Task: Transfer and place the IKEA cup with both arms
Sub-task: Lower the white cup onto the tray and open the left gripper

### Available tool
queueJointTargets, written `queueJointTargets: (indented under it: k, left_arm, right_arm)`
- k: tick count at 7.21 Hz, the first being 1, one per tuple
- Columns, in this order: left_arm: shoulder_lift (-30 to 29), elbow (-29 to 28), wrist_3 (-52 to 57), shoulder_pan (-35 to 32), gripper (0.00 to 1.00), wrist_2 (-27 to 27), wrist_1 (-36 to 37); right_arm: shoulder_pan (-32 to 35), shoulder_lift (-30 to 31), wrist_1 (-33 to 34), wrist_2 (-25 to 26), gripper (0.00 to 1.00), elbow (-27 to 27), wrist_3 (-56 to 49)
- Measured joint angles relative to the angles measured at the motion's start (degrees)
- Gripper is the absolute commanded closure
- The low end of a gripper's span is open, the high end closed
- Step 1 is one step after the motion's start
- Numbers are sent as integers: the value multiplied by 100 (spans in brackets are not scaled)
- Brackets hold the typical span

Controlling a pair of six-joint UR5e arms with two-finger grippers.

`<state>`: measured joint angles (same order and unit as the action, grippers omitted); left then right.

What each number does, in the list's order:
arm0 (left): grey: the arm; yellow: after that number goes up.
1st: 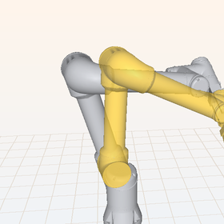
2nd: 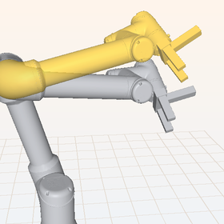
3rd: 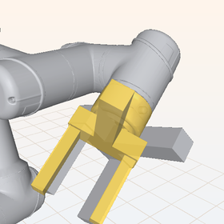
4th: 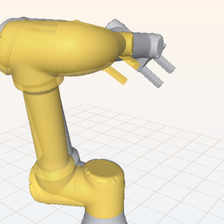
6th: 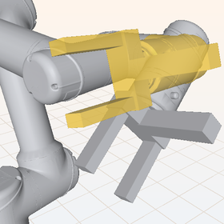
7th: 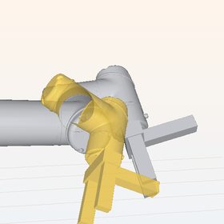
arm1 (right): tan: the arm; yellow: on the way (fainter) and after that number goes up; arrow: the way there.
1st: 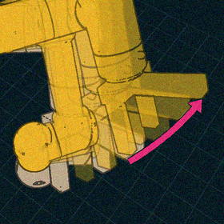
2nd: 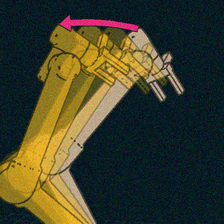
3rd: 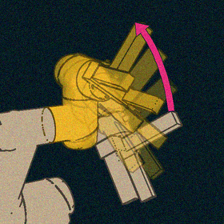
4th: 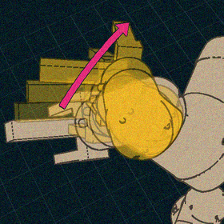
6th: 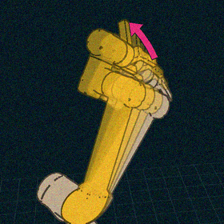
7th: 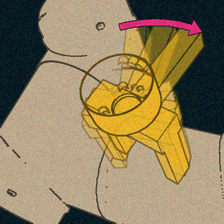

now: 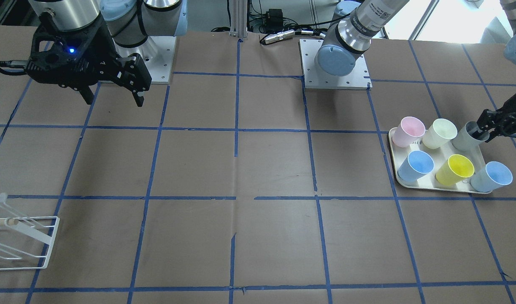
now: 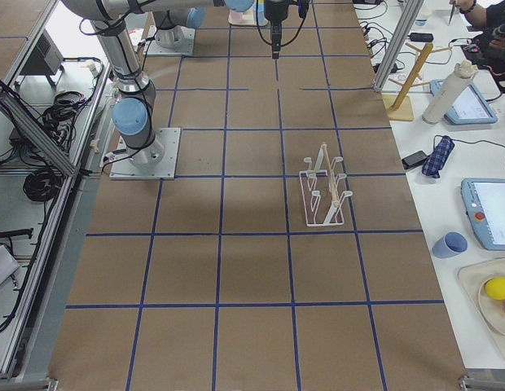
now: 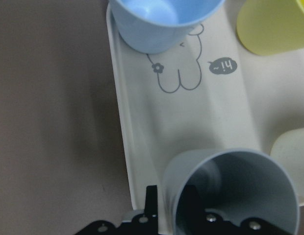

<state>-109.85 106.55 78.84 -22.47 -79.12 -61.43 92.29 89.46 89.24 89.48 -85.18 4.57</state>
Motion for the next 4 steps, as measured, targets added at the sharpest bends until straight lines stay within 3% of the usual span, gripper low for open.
queueJointTargets:
  k: [1,4]
  left_arm:
    - [68,-211,-166,-34,7,-9,-316]
    - [219,-1930,-1234,-882,5,-122,-2348]
  right_arm:
    - [0,1,3,-8,0,1,0]
    - [0,1,5,-18,0,1,0]
